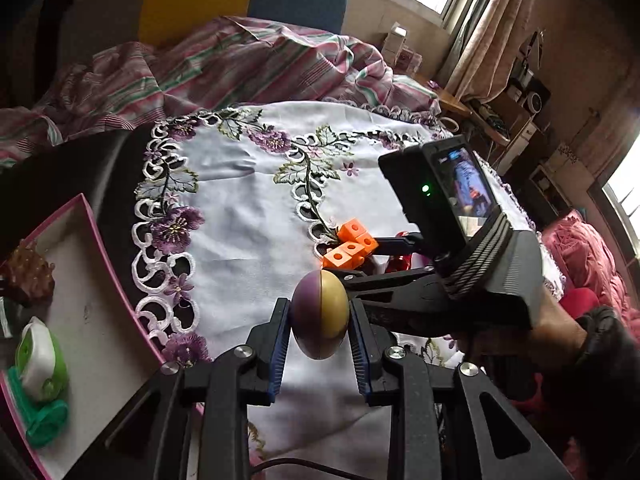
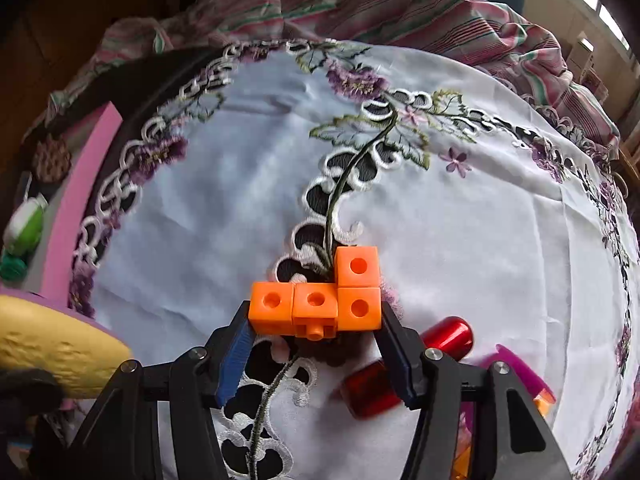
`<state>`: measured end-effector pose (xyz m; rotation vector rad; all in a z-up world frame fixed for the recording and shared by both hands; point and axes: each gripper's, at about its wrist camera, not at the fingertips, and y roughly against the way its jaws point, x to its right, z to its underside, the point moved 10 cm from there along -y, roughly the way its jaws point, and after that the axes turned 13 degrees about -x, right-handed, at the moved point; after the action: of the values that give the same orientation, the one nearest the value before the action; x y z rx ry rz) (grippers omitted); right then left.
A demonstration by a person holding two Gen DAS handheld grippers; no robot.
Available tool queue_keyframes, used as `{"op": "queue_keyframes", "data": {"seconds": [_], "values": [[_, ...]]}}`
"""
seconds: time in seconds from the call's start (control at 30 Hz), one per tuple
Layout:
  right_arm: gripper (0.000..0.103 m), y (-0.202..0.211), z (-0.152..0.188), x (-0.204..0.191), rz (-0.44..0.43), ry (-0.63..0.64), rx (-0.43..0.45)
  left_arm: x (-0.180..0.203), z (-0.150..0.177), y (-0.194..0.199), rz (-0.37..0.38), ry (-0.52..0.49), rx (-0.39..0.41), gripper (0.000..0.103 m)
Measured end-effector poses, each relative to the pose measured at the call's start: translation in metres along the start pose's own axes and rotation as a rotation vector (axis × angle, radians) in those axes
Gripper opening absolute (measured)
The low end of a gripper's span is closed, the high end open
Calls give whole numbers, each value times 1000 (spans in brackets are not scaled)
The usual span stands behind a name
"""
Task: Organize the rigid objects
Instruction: 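Grasp the orange linked cubes with the right gripper, then place the yellow egg in the tray and open the left gripper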
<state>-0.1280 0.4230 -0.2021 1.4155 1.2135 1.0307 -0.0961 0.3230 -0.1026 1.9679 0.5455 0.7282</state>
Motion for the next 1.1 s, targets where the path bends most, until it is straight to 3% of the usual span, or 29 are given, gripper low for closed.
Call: {"op": "queue_keyframes", "data": {"seconds": [0.27,0.43,0.53,0.8,1.1], "values": [[60,0,0,0,4,24,7,-22,14,51,-2,83,83,29],[60,0,-2,-2,18,46,11,-78,43,102,-43,225,149,29],[60,0,-2,-6,22,61,13,-119,57,113,-87,305,157,29],[60,1,-1,-7,22,71,15,-175,35,74,-70,423,98,29],[60,0,-3,-8,19,66,15,-203,-1,25,-59,455,15,29]]}}
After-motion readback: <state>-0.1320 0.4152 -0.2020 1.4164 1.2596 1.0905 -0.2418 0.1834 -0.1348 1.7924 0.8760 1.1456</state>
